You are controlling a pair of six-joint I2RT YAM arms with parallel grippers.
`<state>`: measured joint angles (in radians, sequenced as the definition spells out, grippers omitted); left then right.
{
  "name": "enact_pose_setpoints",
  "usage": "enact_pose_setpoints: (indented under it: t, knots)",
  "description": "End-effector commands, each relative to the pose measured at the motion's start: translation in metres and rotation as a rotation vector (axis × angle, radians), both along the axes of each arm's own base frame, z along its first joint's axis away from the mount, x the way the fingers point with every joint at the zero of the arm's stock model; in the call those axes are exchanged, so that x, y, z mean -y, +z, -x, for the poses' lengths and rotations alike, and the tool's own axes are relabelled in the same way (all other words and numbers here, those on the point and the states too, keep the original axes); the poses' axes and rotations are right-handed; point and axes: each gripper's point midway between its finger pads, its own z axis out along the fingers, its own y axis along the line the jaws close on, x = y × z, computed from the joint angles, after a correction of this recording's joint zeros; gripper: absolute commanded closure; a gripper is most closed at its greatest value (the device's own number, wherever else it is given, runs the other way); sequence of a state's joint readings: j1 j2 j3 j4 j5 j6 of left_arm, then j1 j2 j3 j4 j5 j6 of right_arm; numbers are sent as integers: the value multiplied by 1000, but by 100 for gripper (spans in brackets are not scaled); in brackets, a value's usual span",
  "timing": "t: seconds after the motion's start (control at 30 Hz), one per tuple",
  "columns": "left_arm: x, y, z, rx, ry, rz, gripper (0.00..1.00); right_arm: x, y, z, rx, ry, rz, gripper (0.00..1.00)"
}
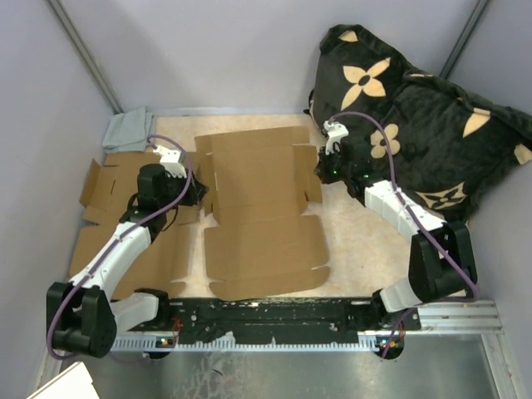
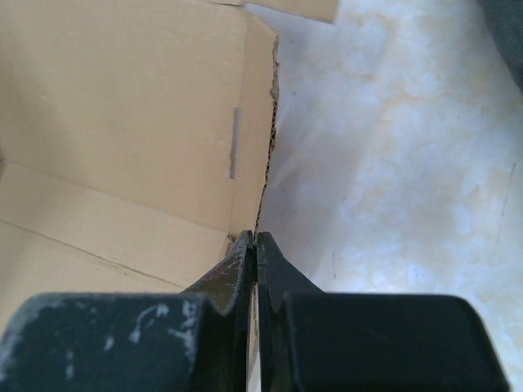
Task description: Fold the paper box
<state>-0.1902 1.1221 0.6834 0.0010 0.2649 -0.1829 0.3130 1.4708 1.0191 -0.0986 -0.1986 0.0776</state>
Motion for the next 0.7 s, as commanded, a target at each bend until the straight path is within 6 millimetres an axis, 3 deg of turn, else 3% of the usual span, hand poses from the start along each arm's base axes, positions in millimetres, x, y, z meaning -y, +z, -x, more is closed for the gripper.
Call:
enact_pose_setpoints:
  t: [0.0, 0.07, 0.2, 0.37, 0.43, 0.57, 0.67]
  knots:
    - [-6, 28, -8, 83, 38, -13, 55, -4, 20, 9, 101, 13, 23, 100]
    - [-10, 47, -14, 111, 63, -23, 41, -5, 17, 13, 107, 13, 31, 100]
    - [-10, 90, -31, 216, 72, -26, 32, -5, 10, 23, 133, 23, 54, 100]
    - [11, 159, -64, 352, -7, 19, 19, 1, 7, 35, 171, 7, 58, 100]
    - [24, 178, -82, 380, -71, 26, 9, 3, 8, 40, 186, 7, 48, 100]
    - [56, 186, -119, 363, -264, -12, 9, 1, 16, 48, 216, 32, 27, 100]
    - [77, 176, -138, 352, -408, -21, 10, -2, 21, 54, 217, 64, 19, 100]
